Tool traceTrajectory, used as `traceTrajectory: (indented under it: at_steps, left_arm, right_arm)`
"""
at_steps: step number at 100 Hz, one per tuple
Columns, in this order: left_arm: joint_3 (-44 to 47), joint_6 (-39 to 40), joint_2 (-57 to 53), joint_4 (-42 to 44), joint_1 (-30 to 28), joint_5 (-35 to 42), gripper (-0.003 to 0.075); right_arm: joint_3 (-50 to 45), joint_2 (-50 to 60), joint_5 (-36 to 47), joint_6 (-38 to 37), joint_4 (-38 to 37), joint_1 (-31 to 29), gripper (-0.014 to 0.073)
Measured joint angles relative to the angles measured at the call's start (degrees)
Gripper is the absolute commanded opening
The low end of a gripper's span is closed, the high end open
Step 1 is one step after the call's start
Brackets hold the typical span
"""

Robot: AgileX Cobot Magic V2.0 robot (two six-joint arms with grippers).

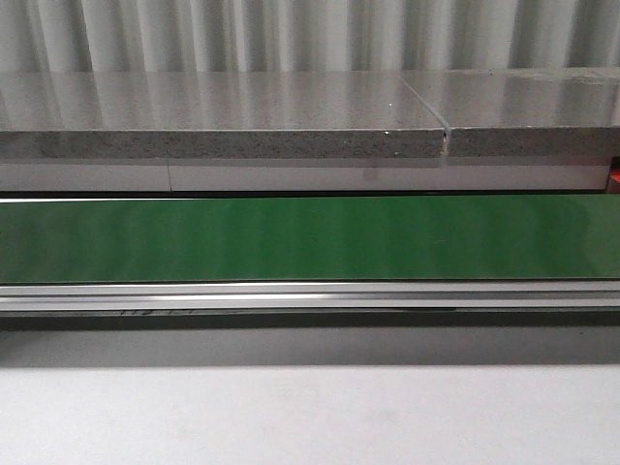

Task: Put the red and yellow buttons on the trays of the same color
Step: 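Set the red button on the belt's near end and release, then lower the left gripper onto a yellow button and grasp it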

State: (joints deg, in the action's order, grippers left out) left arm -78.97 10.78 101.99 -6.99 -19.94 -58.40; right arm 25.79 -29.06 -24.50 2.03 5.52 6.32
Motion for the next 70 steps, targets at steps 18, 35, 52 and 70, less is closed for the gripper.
traceTrajectory:
  at_steps: [18,35,52,70]
  left_arm:
    - [0.0,0.4,1.5,0.1,-1.0,0.3,0.0512]
    - [-0.1,0.5,4.5,-0.9,-1.0,1.5,0.0512]
    - [-0.2,0.6,5.8,-1.1,-1.0,2.3,0.0512]
    - [-0.2,0.6,6.8,-1.1,-1.0,3.1,0.0476]
  right_arm:
    - [0.0,0.0,0.0,0.0,0.0,0.0,-0.0068]
    - [0.0,0.0,0.1,0.0,0.0,0.0,-0.0068]
    - [0.0,0.0,0.1,0.0,0.0,0.0,-0.0068]
    - [0.0,0.0,0.1,0.0,0.0,0.0,-0.0068]
